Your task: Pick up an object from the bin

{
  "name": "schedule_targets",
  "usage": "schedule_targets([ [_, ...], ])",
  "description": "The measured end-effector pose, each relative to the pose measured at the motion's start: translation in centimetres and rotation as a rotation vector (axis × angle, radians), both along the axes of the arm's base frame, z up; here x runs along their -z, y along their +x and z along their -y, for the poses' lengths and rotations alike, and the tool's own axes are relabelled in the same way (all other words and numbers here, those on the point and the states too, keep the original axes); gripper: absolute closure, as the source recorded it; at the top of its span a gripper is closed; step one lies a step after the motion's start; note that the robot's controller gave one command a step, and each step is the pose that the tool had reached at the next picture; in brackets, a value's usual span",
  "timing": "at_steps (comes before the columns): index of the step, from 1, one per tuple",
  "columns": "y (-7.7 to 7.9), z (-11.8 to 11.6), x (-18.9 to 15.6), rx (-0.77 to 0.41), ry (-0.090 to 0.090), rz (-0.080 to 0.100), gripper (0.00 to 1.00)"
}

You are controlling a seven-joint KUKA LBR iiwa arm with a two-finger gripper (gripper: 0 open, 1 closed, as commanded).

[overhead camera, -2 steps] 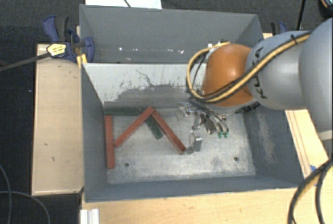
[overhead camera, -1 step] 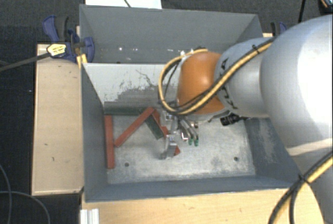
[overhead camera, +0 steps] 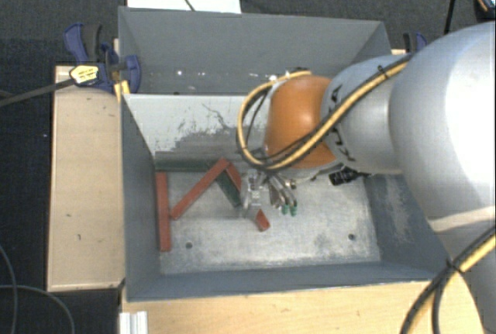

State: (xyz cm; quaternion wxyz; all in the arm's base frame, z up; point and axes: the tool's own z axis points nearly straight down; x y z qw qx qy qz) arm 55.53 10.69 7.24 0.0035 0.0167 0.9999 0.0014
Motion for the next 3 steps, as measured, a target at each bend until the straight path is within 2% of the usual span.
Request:
schedule_targets([
  [1,0.73,4.92,0.05,-0.099,-0.002,0.000,1.00],
  [2,0.63,4.77,0.15,-0.102,-0.002,-0.003,0.00],
  [3,0.62,4.77,0.14,-0.102,-0.003,-0.003,1.00],
])
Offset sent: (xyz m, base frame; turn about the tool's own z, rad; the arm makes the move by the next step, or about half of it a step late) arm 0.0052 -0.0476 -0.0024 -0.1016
